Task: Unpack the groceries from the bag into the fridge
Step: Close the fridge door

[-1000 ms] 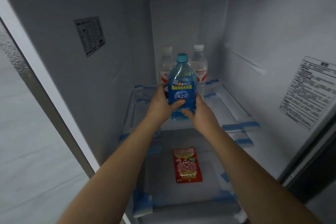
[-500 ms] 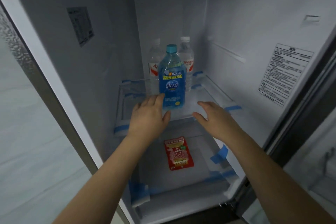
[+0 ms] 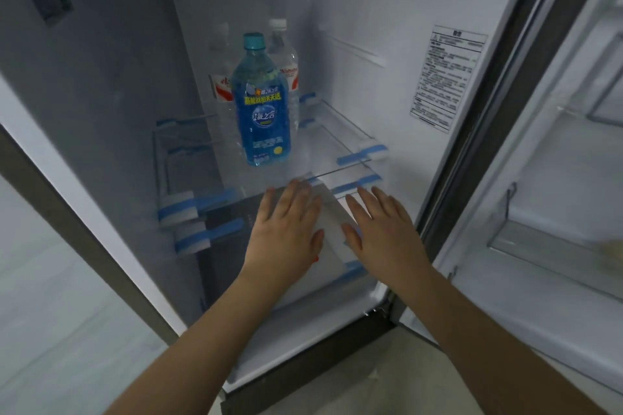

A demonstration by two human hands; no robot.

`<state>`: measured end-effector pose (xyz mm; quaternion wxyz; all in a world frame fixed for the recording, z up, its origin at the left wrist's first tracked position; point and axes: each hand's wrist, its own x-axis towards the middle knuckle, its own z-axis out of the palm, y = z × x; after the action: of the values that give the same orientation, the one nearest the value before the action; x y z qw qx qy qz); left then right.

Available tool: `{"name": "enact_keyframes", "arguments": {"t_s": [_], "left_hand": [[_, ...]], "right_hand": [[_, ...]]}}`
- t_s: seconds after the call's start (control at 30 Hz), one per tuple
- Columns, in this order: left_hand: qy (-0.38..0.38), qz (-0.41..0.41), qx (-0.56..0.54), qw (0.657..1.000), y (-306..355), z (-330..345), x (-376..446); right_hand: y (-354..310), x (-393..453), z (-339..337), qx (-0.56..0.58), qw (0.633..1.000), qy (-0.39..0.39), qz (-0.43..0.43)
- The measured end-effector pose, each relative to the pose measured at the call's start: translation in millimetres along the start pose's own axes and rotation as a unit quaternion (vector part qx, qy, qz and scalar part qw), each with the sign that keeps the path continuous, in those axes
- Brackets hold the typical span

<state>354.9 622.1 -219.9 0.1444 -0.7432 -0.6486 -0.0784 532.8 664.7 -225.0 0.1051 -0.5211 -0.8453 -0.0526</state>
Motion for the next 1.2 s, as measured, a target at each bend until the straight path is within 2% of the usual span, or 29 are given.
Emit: {"name": "enact_keyframes", "arguments": {"t_s": [0.17, 0.47, 0.7, 0.93, 1.2], "left_hand": [[0.006, 0.029, -0.032, 0.999, 29.6, 10.5, -9.7], [-0.033, 0.092, -0.062, 0.993, 87.2, 24.8, -10.0], [-0.048, 0.171, -0.084, 0.981, 182.4, 35.5, -16.7], [-0.088, 0.218, -0.094, 0.967, 278.1, 64.0, -30.5], [-0.122, 0.26, -0.084, 0.954, 357.2, 94.1, -43.9]], "right_hand": [[21.3, -38.7, 10.8, -0.026, 0.999, -0.014, 0.019], [67.5, -115.1, 25.3, 0.037, 0.996, -0.019, 0.082], [129.0, -196.9, 34.7, 0.011, 0.987, -0.02, 0.159], [187.8, -283.0, 39.5, 0.048, 0.969, -0.029, 0.239], [236.9, -336.0, 49.3, 0.024, 0.954, -0.025, 0.298]]}}
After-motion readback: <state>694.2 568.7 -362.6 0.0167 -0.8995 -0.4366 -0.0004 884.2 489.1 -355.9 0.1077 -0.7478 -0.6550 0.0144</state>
